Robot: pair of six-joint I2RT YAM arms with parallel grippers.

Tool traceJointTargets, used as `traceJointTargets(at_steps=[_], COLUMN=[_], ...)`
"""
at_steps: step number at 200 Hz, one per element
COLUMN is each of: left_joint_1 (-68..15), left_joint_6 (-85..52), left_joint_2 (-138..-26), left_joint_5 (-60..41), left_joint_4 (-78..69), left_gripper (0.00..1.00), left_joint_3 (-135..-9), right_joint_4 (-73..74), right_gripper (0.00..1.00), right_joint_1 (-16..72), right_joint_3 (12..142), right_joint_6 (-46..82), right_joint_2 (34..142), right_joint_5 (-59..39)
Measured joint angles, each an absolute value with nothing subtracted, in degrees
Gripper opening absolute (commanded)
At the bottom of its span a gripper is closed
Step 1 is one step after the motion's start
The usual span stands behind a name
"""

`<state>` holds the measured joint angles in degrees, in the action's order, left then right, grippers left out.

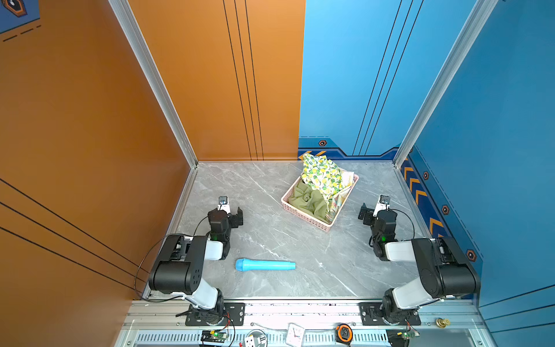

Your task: Fold and stack the skirts

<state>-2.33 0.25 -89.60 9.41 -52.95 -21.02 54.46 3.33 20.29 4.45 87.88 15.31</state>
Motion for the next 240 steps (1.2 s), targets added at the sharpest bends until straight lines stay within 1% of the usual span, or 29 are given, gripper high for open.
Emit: traceJointTargets(at_steps=[107, 240], left_joint_1=[-1.39, -2.37], left_joint_6=[0.21, 0.23], left_joint_2=[-89.60, -89.60], left_joint_5=[8.64, 9.21], left_joint_4=[-52.95, -52.95], left_gripper=[0.98, 0.98], left_joint_3=[-21.04, -21.04], right_joint_4=[54.46, 54.46], right_gripper=[1.00, 1.00], right_joint_1=[3.33, 3.33], right_joint_3=[20.29, 20.29], right_joint_6=[4.45, 4.45], right_joint_2=[87.88, 87.88], right_joint_5=[15.31, 15.31])
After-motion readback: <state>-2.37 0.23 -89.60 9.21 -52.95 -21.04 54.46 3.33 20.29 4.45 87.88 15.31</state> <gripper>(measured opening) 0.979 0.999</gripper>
